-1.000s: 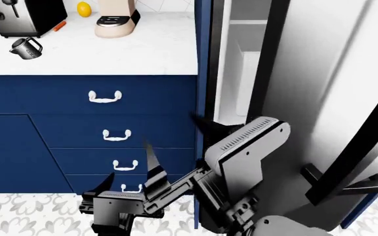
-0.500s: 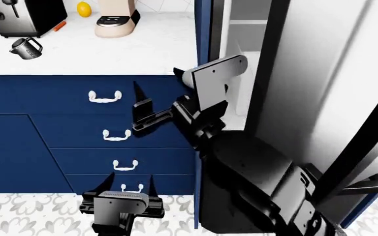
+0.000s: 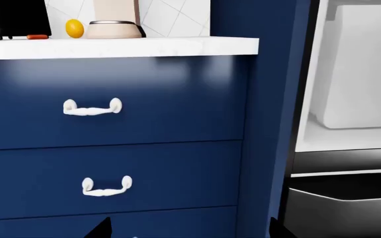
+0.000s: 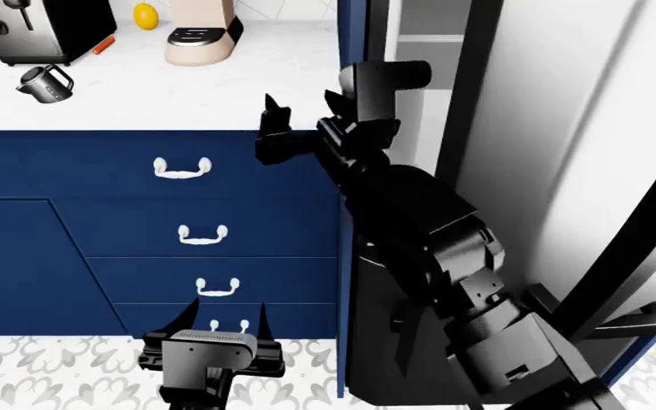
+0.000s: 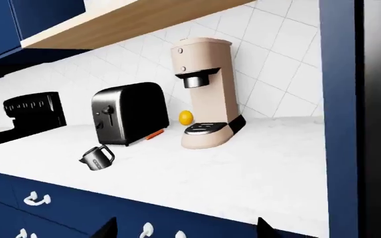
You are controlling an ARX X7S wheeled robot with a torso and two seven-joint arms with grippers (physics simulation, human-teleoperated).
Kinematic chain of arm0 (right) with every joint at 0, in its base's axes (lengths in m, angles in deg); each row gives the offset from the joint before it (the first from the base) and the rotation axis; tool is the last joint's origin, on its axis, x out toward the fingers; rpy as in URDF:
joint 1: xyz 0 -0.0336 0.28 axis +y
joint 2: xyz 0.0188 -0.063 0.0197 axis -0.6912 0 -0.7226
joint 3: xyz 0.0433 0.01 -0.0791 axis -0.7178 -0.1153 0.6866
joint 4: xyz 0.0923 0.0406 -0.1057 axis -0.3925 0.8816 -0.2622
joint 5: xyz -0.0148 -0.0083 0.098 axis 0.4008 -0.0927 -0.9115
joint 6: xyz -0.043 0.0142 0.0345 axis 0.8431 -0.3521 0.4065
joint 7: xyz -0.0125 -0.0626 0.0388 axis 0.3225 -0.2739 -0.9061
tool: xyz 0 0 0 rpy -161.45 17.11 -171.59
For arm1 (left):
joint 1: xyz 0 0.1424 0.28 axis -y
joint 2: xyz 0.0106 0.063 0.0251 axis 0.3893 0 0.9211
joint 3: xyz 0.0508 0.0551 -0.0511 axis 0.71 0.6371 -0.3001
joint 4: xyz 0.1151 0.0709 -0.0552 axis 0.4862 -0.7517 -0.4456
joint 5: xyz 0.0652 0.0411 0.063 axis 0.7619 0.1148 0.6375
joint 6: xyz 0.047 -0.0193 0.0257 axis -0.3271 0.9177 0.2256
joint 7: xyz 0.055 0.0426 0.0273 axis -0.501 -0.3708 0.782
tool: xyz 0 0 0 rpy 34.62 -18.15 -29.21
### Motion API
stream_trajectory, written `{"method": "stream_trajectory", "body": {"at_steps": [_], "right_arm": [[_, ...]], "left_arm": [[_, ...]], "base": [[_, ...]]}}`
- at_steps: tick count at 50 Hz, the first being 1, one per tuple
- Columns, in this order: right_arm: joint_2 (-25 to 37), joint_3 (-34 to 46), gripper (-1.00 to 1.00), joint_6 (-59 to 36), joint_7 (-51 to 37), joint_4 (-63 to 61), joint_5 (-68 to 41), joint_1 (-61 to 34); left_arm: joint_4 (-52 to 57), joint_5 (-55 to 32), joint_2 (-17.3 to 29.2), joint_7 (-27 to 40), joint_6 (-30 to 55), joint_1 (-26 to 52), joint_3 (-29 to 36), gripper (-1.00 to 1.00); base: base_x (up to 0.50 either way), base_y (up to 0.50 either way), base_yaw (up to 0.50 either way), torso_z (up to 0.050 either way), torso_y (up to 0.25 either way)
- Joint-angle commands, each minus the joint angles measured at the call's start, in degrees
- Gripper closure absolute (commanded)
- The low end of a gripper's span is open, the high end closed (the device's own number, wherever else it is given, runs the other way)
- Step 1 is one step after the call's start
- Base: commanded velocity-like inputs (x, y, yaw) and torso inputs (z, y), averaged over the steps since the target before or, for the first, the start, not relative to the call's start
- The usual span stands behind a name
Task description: Open the fridge door
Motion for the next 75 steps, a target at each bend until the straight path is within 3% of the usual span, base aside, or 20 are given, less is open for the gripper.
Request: {"method": "stream_trajectory", "body": {"at_steps": [1,28,52,64,75], "right_arm": [[1.2,-2.7,-1.0,4.1,-4.0,0.2,-3.5,1.7],[3.0,-5.7,-1.0,15.2,-12.4,-8.3,-2.5,13.8],[9.5,-4.9,-1.0,20.5,-32.0,-31.1,8.9,30.9],[12.3,-7.6,-1.0,25.6,-37.5,-34.6,13.2,39.2],[10.6,-8.5,-1.0,32.7,-40.0,-29.4,19.5,43.4]], "left_arm": [[0.2,-0.2,0.1,0.2,0.0,-0.2,0.3,-1.0],[-0.6,-0.8,0.3,0.2,-0.4,0.4,0.6,-1.0],[0.1,-1.5,0.7,0.4,-0.7,0.0,1.0,-1.0],[0.0,-1.9,0.9,0.3,-0.9,0.0,1.1,-1.0],[0.2,-2.1,1.1,0.5,-1.1,-0.1,1.2,-1.0]], "base": [[0.0,0.0,0.0,0.0,0.0],[0.0,0.0,0.0,0.0,0.0],[0.0,0.0,0.0,0.0,0.0],[0.0,0.0,0.0,0.0,0.0],[0.0,0.0,0.0,0.0,0.0]]}}
